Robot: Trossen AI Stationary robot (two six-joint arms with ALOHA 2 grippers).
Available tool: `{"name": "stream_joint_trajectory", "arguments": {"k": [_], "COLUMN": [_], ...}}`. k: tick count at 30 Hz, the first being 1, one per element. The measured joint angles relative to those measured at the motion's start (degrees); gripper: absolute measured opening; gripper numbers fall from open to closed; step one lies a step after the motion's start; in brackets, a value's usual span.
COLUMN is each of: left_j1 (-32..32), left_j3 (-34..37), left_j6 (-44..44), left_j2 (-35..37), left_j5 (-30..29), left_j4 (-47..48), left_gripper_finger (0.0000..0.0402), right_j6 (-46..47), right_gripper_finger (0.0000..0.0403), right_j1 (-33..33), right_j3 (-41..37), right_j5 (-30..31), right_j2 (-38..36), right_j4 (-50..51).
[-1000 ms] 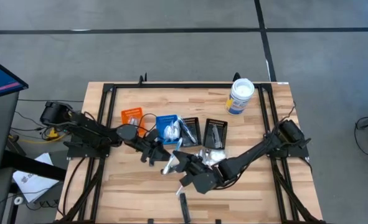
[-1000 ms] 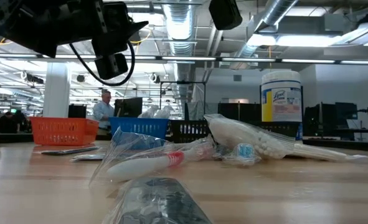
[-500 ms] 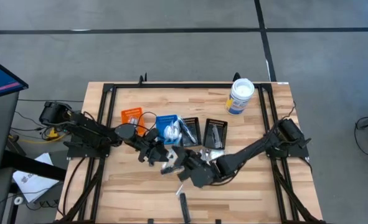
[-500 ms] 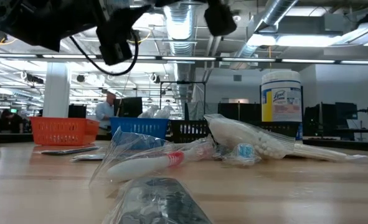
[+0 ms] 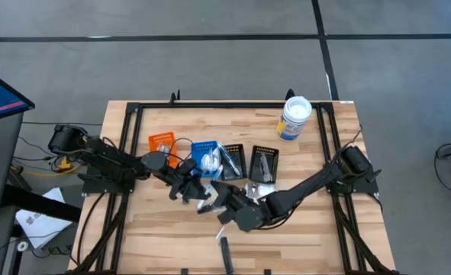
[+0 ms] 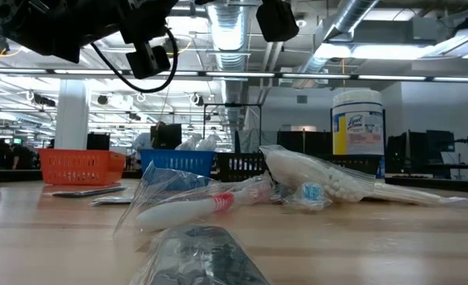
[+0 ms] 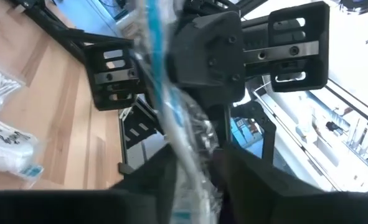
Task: Pick & Place Travel size toiletries
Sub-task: Put the blue toothbrush into the left black bin
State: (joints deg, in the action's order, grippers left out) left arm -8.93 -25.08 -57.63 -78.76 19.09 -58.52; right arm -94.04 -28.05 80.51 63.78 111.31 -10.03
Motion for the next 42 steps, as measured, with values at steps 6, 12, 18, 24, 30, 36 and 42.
{"name": "stream_joint_trajectory", "arguments": {"k": [6,12,18,24,30,36,42], "left_j1": [0.0,0.0,0.0,0.0,0.0,0.0,0.0], "left_j3": [0.0,0.0,-0.1,-0.1,-0.1,-0.1,-0.1], "left_j6": [-1.0,0.0,0.2,0.4,0.7,4.0,9.5], "left_j2": [-0.1,-0.1,0.0,0.1,0.1,0.1,0.1], "left_j5": [-0.1,-0.2,-0.7,-0.9,-1.1,-2.8,-9.7], "left_j4": [1.5,2.8,2.4,2.3,1.5,1.1,0.5], "left_gripper_finger": [0.0017,0.0007,0.0007,0.0006,0.0006,0.0006,0.0006], "right_j6": [-0.4,2.4,7.7,9.8,10.3,15.9,36.9], "right_gripper_finger": [0.0019,0.0048,0.0100,0.0201,0.0297,0.0314,0.0286], "right_j1": [-0.1,-0.1,-1.4,-4.5,-6.6,-9.4,-11.0], "right_j3": [0.0,0.0,-0.1,-0.1,-0.1,-0.2,-0.2], "right_j5": [0.1,-0.6,0.6,0.7,3.3,5.2,4.8], "right_j2": [0.0,0.0,0.1,0.1,0.1,-1.6,-8.0], "right_j4": [0.0,-1.2,-2.9,-8.4,-19.9,-37.5,-39.2]}}
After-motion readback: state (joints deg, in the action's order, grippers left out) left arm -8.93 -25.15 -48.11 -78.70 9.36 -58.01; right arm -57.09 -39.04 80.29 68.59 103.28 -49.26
